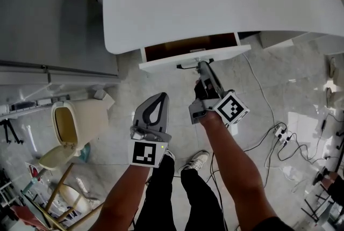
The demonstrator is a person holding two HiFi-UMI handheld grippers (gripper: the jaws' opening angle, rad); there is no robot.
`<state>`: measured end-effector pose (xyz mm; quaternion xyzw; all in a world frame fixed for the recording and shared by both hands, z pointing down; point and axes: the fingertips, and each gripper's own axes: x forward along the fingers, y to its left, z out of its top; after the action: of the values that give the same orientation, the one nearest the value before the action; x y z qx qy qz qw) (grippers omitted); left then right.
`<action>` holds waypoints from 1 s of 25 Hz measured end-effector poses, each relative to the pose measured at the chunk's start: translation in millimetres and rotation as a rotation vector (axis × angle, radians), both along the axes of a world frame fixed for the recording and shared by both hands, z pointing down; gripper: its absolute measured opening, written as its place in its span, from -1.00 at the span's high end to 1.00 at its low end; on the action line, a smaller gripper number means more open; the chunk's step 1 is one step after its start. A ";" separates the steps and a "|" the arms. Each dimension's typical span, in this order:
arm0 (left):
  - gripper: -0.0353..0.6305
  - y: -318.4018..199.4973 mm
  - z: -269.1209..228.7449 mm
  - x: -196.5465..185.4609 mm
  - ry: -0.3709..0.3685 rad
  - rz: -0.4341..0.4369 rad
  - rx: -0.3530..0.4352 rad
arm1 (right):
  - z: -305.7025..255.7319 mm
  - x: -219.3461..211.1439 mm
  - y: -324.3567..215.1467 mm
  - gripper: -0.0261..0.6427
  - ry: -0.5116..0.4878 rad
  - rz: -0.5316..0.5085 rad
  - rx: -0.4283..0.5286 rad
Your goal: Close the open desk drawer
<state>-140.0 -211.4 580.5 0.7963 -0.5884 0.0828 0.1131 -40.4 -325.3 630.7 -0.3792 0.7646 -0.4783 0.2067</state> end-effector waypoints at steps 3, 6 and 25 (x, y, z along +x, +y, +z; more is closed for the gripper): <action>0.88 -9.4 -0.9 -5.2 -0.003 0.007 0.007 | 2.3 -5.1 -11.3 0.71 -0.003 0.007 -0.017; 0.88 -15.0 -3.1 -8.4 -0.008 0.008 0.016 | 0.1 -9.1 -20.1 0.71 0.010 -0.001 0.000; 0.87 -33.2 -4.9 -13.1 -0.002 0.005 0.014 | 0.3 -25.9 -61.6 0.70 0.017 -0.024 0.002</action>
<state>-153.1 -244.6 575.6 0.7985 -0.5871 0.0795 0.1067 -66.3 -386.8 631.0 -0.3736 0.7713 -0.4770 0.1948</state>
